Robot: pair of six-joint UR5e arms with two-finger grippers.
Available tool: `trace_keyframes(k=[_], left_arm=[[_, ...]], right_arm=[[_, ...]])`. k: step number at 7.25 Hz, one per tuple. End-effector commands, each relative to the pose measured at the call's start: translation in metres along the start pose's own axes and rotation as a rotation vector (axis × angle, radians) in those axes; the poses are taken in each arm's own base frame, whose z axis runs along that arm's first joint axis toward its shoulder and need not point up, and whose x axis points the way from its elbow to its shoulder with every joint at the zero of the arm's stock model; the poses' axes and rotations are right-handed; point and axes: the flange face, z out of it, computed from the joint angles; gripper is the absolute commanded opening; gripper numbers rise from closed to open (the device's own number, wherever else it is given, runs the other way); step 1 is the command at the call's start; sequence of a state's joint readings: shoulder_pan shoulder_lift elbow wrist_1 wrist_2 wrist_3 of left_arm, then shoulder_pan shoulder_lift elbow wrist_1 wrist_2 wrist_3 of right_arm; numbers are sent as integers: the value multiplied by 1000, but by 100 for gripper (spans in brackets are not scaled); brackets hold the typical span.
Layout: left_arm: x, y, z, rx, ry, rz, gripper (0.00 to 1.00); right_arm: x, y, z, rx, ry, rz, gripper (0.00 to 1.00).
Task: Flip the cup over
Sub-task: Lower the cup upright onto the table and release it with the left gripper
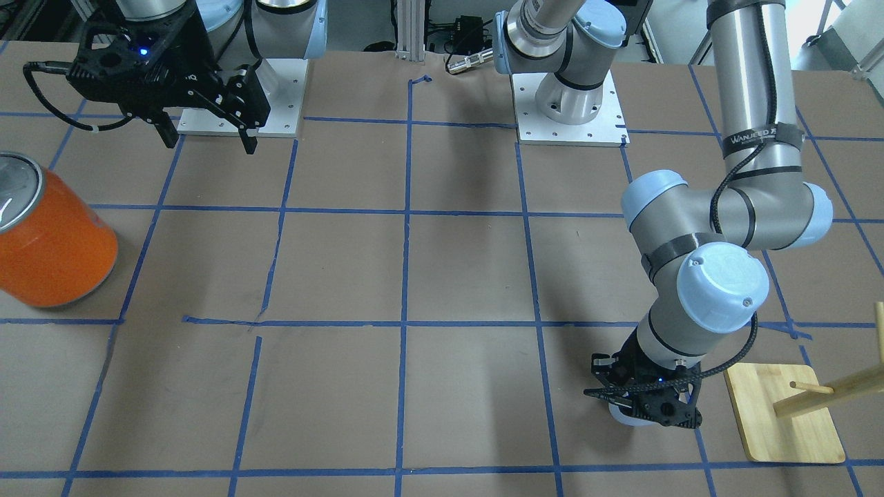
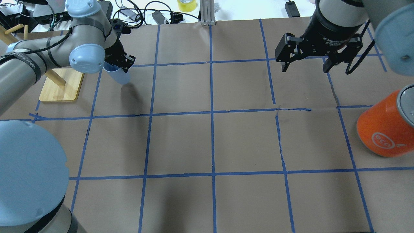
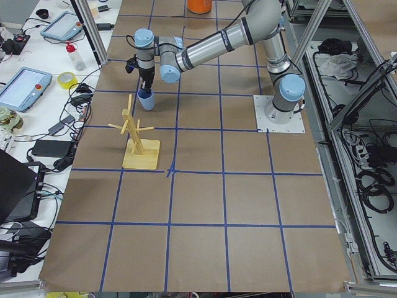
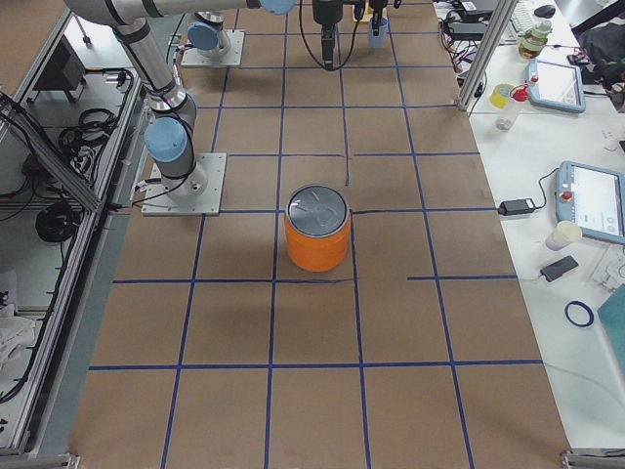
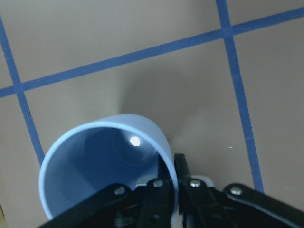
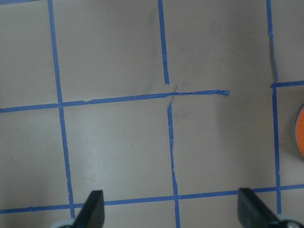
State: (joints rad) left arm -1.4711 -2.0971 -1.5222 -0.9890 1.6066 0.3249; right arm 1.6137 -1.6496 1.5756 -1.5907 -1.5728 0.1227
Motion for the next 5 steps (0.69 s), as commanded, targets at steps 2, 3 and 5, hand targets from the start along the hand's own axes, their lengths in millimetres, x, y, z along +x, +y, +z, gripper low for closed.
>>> trace_keyframes(k=[2, 3, 5], left_arm=[[0, 0, 7, -10, 4, -9, 44], [0, -1, 2, -1, 2, -20, 66], [2, 1, -28, 31, -15, -39, 87]], right_arm=[[0, 0, 1, -2, 0, 0, 100], [0, 0, 0, 0, 0, 0, 100], [0, 0, 0, 0, 0, 0, 100]])
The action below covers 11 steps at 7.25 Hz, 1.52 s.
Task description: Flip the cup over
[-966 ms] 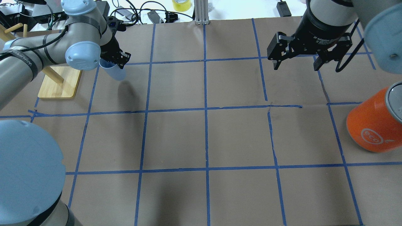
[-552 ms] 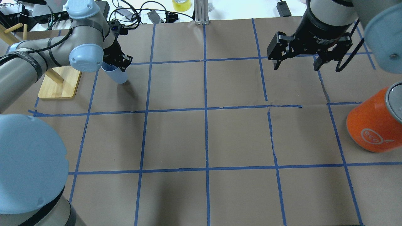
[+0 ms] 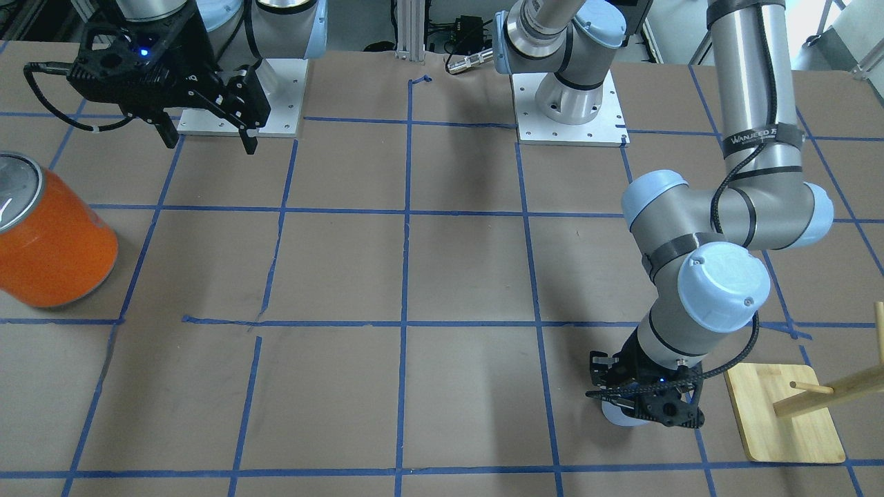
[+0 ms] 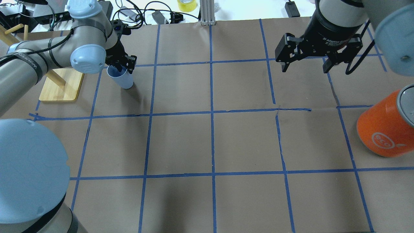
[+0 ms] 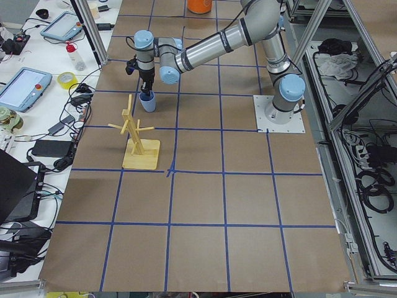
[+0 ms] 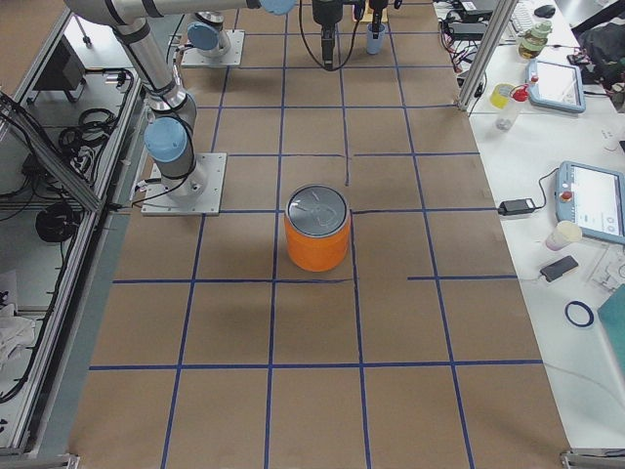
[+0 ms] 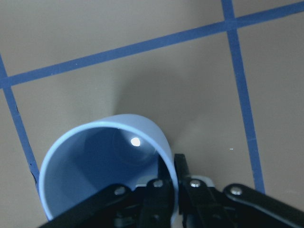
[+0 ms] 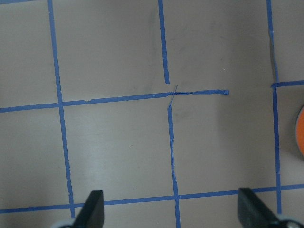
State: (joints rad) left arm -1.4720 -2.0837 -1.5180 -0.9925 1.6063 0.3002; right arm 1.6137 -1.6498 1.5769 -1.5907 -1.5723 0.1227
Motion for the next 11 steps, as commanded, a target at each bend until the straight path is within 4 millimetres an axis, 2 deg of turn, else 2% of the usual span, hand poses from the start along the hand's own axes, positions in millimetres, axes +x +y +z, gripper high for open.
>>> trace_keyframes(k=[1, 3, 4, 5, 6, 8, 9, 11], left_arm=[[12, 6, -45, 33, -10, -51, 93], [25, 29, -124, -10, 6, -100, 99], [44, 40, -162, 9, 25, -170, 100], [75, 57, -192, -1, 28, -198, 100], [87, 83, -231, -2, 31, -188, 100], [95, 123, -288, 63, 32, -173, 100], [92, 126, -294, 78, 27, -175, 100], [89, 120, -277, 40, 24, -179, 100]], right_arm=[[0, 0, 0, -1, 0, 0, 100], [0, 0, 0, -1, 0, 0, 100], [0, 0, 0, -1, 0, 0, 100], [0, 0, 0, -1, 0, 0, 100], [0, 0, 0, 1, 0, 0, 100], [0, 0, 1, -2, 0, 0, 100], [0, 0, 0, -1, 0, 0, 100], [0, 0, 0, -1, 0, 0, 100]])
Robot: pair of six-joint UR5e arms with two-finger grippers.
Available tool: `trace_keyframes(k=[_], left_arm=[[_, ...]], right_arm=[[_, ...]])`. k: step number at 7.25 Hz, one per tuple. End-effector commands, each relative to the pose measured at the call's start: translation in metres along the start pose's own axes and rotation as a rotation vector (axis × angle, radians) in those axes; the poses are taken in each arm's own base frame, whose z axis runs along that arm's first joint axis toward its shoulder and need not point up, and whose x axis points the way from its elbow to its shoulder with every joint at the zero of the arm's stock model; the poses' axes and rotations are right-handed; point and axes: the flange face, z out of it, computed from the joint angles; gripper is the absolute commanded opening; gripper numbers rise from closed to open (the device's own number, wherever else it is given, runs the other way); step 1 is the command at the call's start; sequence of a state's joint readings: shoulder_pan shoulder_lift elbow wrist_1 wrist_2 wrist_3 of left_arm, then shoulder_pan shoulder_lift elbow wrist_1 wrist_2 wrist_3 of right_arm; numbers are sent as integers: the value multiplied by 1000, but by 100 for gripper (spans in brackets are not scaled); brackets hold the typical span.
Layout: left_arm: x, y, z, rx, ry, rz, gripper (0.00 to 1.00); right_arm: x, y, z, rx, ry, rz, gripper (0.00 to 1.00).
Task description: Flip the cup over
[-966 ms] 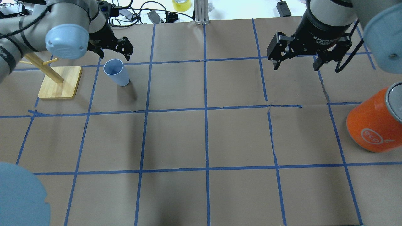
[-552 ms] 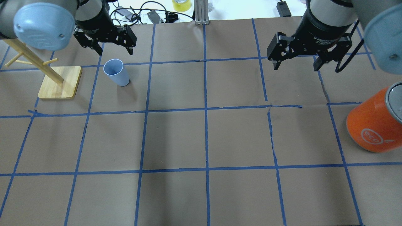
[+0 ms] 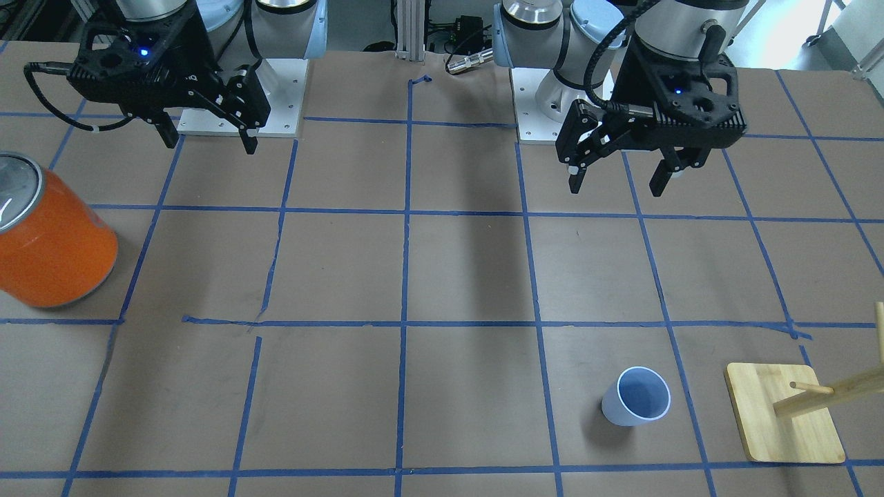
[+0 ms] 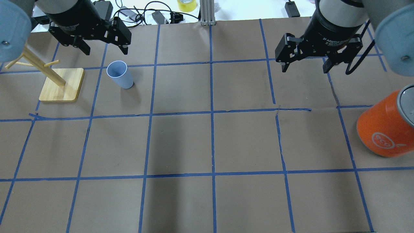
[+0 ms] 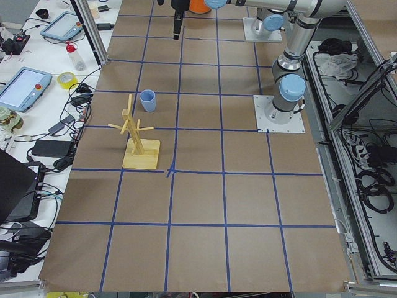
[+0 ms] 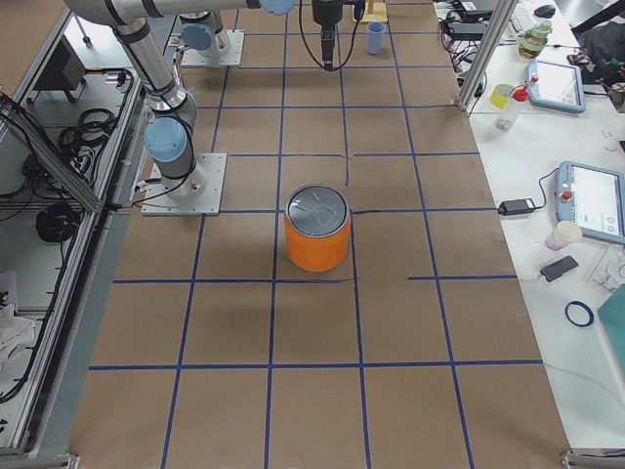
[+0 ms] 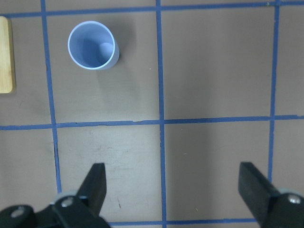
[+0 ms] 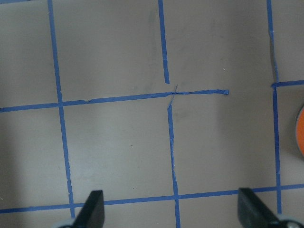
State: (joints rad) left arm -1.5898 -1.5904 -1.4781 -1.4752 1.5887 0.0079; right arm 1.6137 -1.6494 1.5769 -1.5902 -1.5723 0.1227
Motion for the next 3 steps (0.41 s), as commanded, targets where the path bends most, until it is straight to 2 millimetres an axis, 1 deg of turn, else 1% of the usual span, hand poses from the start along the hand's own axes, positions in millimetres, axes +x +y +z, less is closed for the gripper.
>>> trace_keyframes(k=[1, 2, 3], left_arm=[[-7, -5, 11, -23, 0, -13, 100], [-7, -3, 9, -28, -1, -13, 100], [-7, -2, 12, -46, -4, -14, 100]], right_arm=[[0, 0, -1, 2, 0, 0, 100], [0, 0, 0, 0, 0, 0, 100], [0, 0, 0, 0, 0, 0, 100]])
